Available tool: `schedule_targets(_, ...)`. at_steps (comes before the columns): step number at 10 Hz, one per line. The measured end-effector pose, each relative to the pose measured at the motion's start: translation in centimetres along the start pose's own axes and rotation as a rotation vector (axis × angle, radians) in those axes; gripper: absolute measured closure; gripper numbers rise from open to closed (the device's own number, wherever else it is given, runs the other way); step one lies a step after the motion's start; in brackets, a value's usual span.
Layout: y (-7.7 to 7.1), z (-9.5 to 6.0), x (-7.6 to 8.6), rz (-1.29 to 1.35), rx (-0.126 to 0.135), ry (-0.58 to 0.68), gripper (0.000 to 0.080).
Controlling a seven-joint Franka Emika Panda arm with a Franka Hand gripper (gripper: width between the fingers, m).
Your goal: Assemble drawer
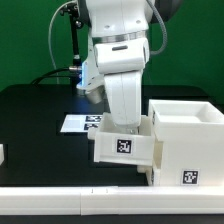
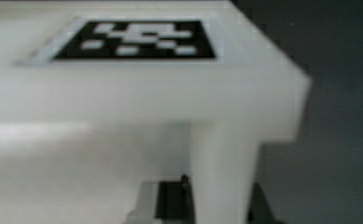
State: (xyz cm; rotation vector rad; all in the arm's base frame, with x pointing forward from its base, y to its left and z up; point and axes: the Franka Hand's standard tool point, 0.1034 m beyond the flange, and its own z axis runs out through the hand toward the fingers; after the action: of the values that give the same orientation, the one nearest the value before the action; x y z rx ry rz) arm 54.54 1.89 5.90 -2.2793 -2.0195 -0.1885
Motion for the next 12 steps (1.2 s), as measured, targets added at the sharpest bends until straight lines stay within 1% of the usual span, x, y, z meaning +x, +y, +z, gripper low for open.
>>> schedule_targets(2, 0.37, 0.02, 0.01, -0.043, -0.001, 0.002, 0.0763)
schedule_targets(5, 0.56, -0.09, 0.11, -0.039, -0.013, 0.004, 0.0763)
schedule_targets(8, 0.49, -0.01, 0.02, -0.037, -0.009, 0.003, 0.0763)
schedule_targets(9, 0.56, -0.04, -0.01, -0.073, -0.013, 0.003, 0.0763)
schedule_targets(10, 0.77, -0.13, 0.04, -0.132, -0.026, 0.004, 0.0763)
schedule_targets(12, 1.04, -0.20, 0.29, -0.141, -0.029, 0.005, 0.0763)
